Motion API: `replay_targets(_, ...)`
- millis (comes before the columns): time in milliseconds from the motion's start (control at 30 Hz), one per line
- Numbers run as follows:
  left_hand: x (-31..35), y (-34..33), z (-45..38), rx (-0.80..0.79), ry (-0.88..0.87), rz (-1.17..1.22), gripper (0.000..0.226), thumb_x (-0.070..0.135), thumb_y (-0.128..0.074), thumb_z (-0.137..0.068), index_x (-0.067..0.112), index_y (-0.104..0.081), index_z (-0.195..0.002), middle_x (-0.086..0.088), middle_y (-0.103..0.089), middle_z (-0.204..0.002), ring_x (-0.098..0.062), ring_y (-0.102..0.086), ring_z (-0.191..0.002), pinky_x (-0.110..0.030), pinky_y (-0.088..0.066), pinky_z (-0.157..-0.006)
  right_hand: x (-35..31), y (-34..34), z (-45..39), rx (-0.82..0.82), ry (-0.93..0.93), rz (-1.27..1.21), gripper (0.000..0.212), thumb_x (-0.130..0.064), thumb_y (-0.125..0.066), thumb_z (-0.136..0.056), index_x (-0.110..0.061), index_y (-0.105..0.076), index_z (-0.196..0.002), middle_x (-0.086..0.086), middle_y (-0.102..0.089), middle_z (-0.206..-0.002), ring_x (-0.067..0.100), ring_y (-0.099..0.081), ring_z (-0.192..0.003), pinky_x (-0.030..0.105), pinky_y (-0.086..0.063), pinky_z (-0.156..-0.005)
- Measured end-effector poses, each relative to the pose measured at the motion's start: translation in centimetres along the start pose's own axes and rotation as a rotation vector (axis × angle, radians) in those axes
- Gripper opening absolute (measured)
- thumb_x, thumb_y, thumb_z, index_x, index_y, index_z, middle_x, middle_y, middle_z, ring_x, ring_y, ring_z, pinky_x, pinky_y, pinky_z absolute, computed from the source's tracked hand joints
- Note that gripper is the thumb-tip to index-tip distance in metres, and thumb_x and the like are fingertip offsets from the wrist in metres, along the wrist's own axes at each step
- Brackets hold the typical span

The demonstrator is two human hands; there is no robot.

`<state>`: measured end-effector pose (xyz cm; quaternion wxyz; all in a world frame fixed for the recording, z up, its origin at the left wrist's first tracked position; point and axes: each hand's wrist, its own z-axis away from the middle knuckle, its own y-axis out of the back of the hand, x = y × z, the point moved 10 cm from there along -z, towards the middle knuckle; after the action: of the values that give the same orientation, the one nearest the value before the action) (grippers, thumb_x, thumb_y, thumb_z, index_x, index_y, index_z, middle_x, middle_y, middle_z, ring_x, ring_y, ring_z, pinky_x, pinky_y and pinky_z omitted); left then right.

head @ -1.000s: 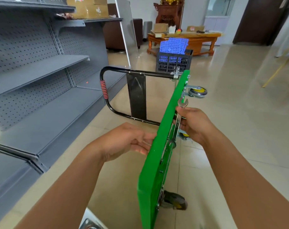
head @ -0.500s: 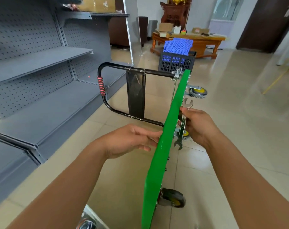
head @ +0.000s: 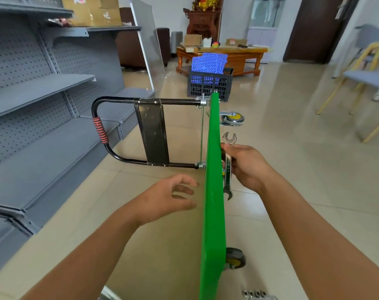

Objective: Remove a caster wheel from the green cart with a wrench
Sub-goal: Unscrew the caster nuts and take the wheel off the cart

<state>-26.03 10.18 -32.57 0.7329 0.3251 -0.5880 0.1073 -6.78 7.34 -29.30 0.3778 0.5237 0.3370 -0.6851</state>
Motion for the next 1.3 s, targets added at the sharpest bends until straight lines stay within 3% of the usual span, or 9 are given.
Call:
replay_targets(167,-0.3,-2.1,-0.2,0.014,-0.060,0.020,0.044,0.038,-0.085,-0.077,0.027,-0.059,-0.111,0.012,-0.062,-0.133,-0.014,-0.063,-0.119,-0.049,-0.052,-0.104,-0.2,0.2,-0.1,-0.002,0.005,0.010,0.024,-0.021,-0.052,-0.104,-0.007,-0.072,-0.101,0.012,-0.070,-0.099,0.029,-0.056,-0.092,0.044,-0.047,-0.092)
replay_targets(300,0.2,-2.1,-0.4,0.032,-0.087,0.048,0.044,0.033,-0.085,-0.078,0.021,-0.055,-0.107,0.019,-0.061,-0.134,-0.011,-0.058,-0.123,-0.048,-0.051,-0.104,-0.1,0.3,-0.2,-0.015,0.020,0.036,0.024,-0.021,-0.052,-0.105,-0.009,-0.073,-0.101,0.011,-0.071,-0.101,0.027,-0.059,-0.091,0.046,-0.052,-0.097)
replay_targets(433,-0.1,-2.3,-0.4,0.012,-0.070,0.076,0.045,0.042,-0.084,-0.075,0.023,-0.055,-0.104,0.022,-0.060,-0.136,-0.011,-0.060,-0.123,-0.046,-0.050,-0.105,-0.3,0.0,0.1,-0.028,0.049,0.073,0.027,-0.021,-0.051,-0.105,-0.005,-0.071,-0.107,0.007,-0.072,-0.090,0.020,-0.063,-0.079,0.032,-0.056,-0.071)
replay_targets(633,-3.6,-2.6,-0.7,0.024,0.018,0.221,0.036,0.012,-0.078,-0.086,0.015,-0.054,-0.113,0.016,-0.060,-0.136,-0.015,-0.057,-0.126,-0.049,-0.051,-0.106,-0.2,0.0,0.4,-0.049,0.040,0.084,0.025,-0.022,-0.051,-0.105,-0.013,-0.072,-0.097,0.008,-0.074,-0.099,0.024,-0.063,-0.093,0.046,-0.051,-0.100)
replay_targets(767,-5.4,-4.8,-0.6,-0.028,0.080,0.146,0.046,0.013,-0.081,-0.083,0.016,-0.055,-0.121,0.018,-0.061,-0.131,-0.013,-0.059,-0.125,-0.040,-0.055,-0.101,-0.1,0.1,0.4,-0.044,0.036,0.088,0.025,-0.022,-0.051,-0.105,-0.014,-0.072,-0.096,0.007,-0.075,-0.098,0.025,-0.064,-0.095,0.050,-0.048,-0.104)
replay_targets(933,-5.7,-5.0,-0.9,-0.029,0.091,0.145,0.049,0.028,-0.085,-0.075,0.022,-0.055,-0.114,0.026,-0.062,-0.126,-0.013,-0.062,-0.122,-0.041,-0.054,-0.103,-0.1,0.0,0.5,-0.028,0.049,0.076,0.024,-0.022,-0.051,-0.105,-0.011,-0.072,-0.100,0.007,-0.073,-0.097,0.023,-0.065,-0.092,0.048,-0.051,-0.101)
replay_targets(1100,-6.2,-4.7,-0.8,-0.030,0.116,0.117,0.081,0.065,-0.088,-0.051,0.026,-0.055,-0.114,0.019,-0.061,-0.131,-0.021,-0.063,-0.120,-0.045,-0.054,-0.101,-0.2,-0.1,0.8,-0.022,0.061,0.098,0.025,-0.020,-0.050,-0.105,-0.007,-0.072,-0.106,0.006,-0.073,-0.096,0.019,-0.066,-0.086,0.044,-0.054,-0.097)
replay_targets(1167,-5.8,-4.3,-0.6,-0.022,0.089,0.037,0.073,0.063,-0.087,-0.057,0.027,-0.056,-0.112,0.017,-0.060,-0.133,-0.017,-0.060,-0.123,-0.046,-0.052,-0.103,-0.3,-0.1,0.9,-0.015,0.076,0.144,0.027,-0.021,-0.050,-0.106,-0.005,-0.072,-0.110,0.004,-0.072,-0.095,0.016,-0.065,-0.082,0.040,-0.056,-0.090)
replay_targets(1300,-3.6,-2.4,-0.7,0.009,0.013,-0.048,0.034,0.028,-0.081,-0.081,0.022,-0.054,-0.100,0.025,-0.058,-0.136,-0.011,-0.058,-0.125,-0.047,-0.051,-0.105,-2.3,0.5,0.8,0.060,0.172,0.411,0.033,-0.027,-0.049,-0.106,-0.004,-0.072,-0.103,0.008,-0.070,-0.094,0.019,-0.063,-0.078,0.036,-0.054,-0.077)
